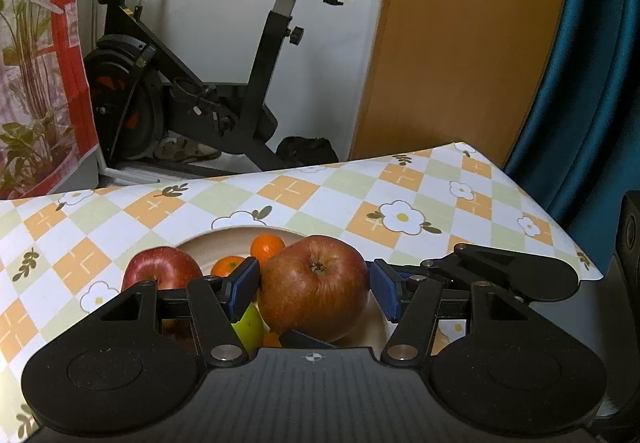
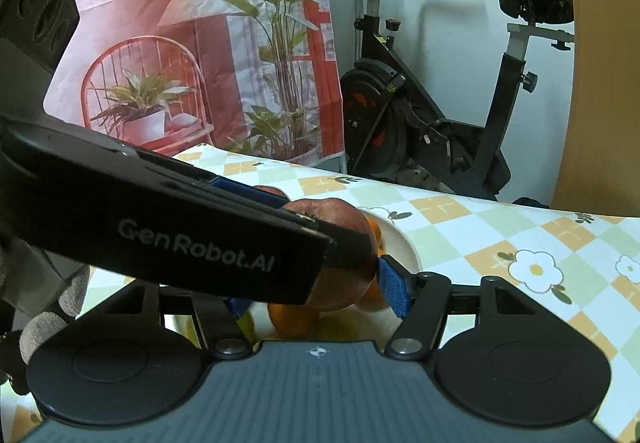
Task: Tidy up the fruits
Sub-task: 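Carry the large apple with the left gripper over the plate and lower it, then open the left gripper to set the large apple on the plate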
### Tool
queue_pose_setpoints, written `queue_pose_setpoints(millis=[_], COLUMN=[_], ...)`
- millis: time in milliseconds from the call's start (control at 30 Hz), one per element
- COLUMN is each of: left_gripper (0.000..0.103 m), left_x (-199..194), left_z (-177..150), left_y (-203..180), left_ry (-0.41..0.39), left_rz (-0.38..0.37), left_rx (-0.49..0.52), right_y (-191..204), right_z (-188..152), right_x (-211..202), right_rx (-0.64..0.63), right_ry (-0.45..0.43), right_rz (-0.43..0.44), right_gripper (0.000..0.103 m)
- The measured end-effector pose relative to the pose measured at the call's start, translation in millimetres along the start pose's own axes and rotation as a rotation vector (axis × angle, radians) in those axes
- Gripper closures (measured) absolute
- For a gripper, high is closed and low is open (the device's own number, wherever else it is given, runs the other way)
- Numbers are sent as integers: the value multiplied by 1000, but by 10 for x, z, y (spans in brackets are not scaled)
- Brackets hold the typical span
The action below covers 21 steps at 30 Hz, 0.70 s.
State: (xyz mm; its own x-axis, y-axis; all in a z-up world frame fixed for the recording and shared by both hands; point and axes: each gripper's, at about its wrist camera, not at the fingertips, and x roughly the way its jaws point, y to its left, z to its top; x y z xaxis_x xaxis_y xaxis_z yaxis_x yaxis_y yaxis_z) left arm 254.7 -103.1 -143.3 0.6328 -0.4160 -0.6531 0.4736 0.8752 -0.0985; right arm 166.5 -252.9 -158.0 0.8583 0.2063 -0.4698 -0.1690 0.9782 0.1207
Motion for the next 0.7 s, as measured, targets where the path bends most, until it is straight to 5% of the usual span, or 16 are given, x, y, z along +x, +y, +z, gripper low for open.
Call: queue_pose_setpoints(millis=[300,700], left_gripper=[41,40], left_x=[105,129], left_z=[85,92], left_y=[329,368], left_ry=[34,36], left_rz=[-40,-24], left_rx=[-156,-165], right_y=[-64,-13], right_z=[145,265], right_x=[257,390], right_rx=[22,-11], right_ry=[18,43], right_rz=[17,0], right_gripper=[37,35])
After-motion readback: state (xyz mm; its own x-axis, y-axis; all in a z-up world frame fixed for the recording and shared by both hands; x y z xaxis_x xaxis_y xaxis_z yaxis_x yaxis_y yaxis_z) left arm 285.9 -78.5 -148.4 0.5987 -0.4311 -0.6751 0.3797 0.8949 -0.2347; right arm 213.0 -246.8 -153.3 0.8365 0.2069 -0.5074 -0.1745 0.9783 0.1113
